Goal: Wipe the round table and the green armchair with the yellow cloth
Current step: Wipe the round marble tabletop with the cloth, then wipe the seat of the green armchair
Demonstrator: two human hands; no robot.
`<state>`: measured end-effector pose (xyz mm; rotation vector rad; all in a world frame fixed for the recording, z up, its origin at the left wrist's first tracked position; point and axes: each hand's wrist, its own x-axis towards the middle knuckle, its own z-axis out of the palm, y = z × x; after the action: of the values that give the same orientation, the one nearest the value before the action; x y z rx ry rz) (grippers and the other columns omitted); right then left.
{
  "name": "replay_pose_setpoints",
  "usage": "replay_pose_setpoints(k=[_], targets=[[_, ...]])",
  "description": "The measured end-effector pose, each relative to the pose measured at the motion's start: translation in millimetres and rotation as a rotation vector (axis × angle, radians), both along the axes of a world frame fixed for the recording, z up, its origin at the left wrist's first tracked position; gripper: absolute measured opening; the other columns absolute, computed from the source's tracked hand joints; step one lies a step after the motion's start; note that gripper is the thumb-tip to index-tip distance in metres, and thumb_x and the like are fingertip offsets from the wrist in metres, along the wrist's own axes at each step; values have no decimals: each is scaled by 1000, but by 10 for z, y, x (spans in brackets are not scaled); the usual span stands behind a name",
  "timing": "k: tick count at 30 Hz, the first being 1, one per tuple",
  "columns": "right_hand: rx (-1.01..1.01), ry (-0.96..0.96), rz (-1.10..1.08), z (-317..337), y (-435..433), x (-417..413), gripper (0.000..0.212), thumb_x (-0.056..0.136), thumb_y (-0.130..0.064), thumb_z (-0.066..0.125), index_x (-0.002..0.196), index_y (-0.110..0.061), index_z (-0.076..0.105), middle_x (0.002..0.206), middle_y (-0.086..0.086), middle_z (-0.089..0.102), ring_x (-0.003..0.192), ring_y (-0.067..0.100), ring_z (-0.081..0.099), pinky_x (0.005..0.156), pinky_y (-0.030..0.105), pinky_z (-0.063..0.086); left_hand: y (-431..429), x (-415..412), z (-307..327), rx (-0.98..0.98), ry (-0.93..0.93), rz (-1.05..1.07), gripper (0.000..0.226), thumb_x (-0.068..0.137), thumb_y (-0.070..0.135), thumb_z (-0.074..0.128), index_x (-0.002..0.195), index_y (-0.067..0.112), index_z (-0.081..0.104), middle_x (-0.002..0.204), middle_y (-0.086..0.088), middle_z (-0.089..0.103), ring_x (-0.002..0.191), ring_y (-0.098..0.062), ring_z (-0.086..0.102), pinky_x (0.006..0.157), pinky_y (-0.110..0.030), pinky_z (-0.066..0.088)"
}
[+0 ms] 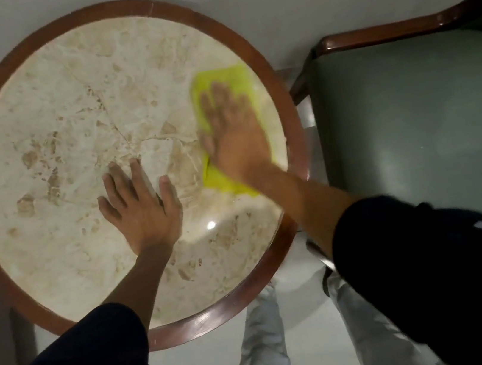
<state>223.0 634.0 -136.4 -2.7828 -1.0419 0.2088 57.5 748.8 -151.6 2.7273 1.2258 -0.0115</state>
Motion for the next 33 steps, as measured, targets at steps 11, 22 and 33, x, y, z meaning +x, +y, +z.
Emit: replay_pose_setpoints(k=[11,22,33], targets=[[253,76,-76,241,-1263,-683,51,86,-7,40,135,1,51,140,16,55,131,26,52,106,44,45,-203,217,99,27,-39,-183,61,102,53,22,151,18,28,159,-19,28,147,-35,27,115,-62,18],[330,-4,-971,759,-3428,190,52,94,-25,35,143,-8,37,147,20,43,135,35,39,113,54,29,-1448,1520,130,1,84,-758,69,99,61,16,154,21,30,166,-14,18,153,-33,18,119,-59,13],[6,62,-1104,-134,-3639,652,63,100,-42,23,153,-8,15,163,16,11,151,29,6,121,52,7,-1462,1467,-106,59,1,-674,70,99,59,24,156,19,22,167,-7,15,154,-26,13,122,-51,8]])
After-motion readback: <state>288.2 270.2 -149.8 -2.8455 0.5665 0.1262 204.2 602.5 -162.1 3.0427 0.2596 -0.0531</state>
